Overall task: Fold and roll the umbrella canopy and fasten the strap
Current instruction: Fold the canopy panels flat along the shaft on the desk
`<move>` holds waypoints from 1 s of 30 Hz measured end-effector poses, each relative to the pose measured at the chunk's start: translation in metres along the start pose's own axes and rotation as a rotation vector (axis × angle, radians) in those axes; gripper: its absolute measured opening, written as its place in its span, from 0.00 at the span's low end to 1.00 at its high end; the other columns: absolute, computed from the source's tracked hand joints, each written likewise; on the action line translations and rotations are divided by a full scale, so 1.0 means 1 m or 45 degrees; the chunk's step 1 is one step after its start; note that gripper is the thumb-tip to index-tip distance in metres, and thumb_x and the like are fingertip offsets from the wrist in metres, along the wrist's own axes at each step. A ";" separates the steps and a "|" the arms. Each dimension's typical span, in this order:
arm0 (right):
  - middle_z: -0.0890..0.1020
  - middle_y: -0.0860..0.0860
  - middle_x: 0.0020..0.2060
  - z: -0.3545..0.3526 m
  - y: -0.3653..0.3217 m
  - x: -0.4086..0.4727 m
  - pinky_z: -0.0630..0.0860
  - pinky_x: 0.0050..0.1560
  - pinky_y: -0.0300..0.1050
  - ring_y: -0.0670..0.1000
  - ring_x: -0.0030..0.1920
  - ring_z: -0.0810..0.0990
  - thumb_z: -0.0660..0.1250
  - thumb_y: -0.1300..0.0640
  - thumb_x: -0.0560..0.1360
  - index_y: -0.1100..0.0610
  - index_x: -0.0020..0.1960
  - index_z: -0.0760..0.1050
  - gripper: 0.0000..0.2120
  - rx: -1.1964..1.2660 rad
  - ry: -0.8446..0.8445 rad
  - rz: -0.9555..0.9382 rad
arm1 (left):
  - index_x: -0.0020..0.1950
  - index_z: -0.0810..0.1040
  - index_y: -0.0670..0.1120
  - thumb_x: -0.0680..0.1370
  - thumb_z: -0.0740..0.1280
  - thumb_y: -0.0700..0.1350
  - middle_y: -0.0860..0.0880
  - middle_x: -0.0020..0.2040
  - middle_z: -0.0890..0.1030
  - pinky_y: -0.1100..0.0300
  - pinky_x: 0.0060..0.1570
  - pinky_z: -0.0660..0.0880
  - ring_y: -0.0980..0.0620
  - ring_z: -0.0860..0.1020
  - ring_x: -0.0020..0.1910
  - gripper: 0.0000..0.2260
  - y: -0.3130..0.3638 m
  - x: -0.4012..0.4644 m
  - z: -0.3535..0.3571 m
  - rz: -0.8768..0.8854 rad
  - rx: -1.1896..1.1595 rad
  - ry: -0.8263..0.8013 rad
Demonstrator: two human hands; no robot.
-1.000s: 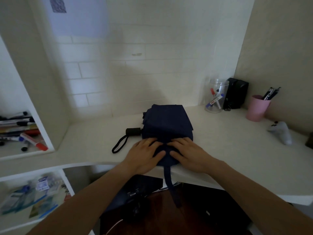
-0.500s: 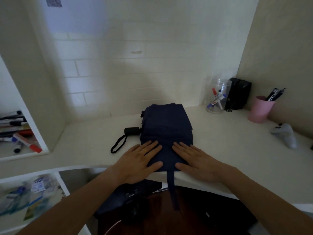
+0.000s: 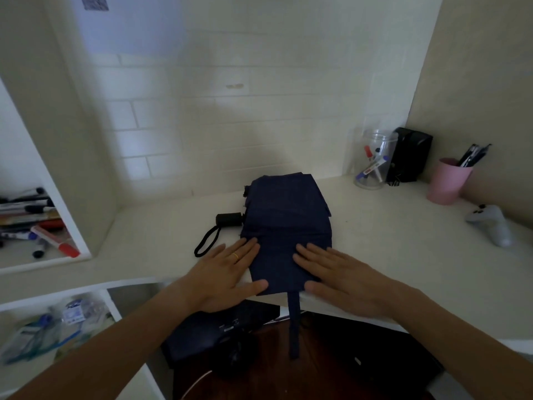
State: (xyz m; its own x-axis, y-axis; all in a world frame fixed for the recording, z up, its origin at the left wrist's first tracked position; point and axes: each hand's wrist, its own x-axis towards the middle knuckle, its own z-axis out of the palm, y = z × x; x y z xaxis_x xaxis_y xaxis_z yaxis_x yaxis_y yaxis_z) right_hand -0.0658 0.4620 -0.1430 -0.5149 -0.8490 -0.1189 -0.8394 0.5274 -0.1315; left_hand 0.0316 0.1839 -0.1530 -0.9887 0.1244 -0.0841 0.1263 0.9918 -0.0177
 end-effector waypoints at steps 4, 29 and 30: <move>0.66 0.40 0.75 -0.018 -0.001 -0.001 0.59 0.76 0.42 0.40 0.74 0.64 0.59 0.38 0.79 0.45 0.76 0.65 0.27 0.324 0.340 0.113 | 0.77 0.67 0.53 0.80 0.54 0.67 0.55 0.76 0.69 0.60 0.72 0.64 0.55 0.68 0.73 0.30 -0.002 -0.001 -0.013 -0.051 -0.400 0.409; 0.85 0.56 0.46 -0.105 0.043 0.096 0.77 0.37 0.41 0.52 0.43 0.83 0.76 0.66 0.70 0.59 0.59 0.79 0.19 1.471 0.891 0.632 | 0.62 0.76 0.35 0.74 0.77 0.45 0.43 0.57 0.77 0.60 0.34 0.73 0.50 0.75 0.44 0.21 0.006 0.105 -0.118 -0.787 -1.860 0.501; 0.84 0.55 0.44 -0.106 0.042 0.094 0.77 0.35 0.39 0.51 0.41 0.83 0.75 0.67 0.71 0.59 0.59 0.80 0.17 1.466 0.917 0.605 | 0.53 0.78 0.37 0.75 0.76 0.41 0.43 0.53 0.79 0.60 0.32 0.73 0.51 0.74 0.40 0.12 0.007 0.105 -0.120 -0.785 -1.870 0.541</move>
State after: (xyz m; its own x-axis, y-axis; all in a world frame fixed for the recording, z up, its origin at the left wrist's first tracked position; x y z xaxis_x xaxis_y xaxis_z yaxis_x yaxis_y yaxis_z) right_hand -0.1678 0.4009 -0.0551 -0.9674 -0.2361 0.0916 -0.1399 0.1969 -0.9704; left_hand -0.0811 0.2068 -0.0423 -0.8390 -0.5213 -0.1560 -0.2052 0.0377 0.9780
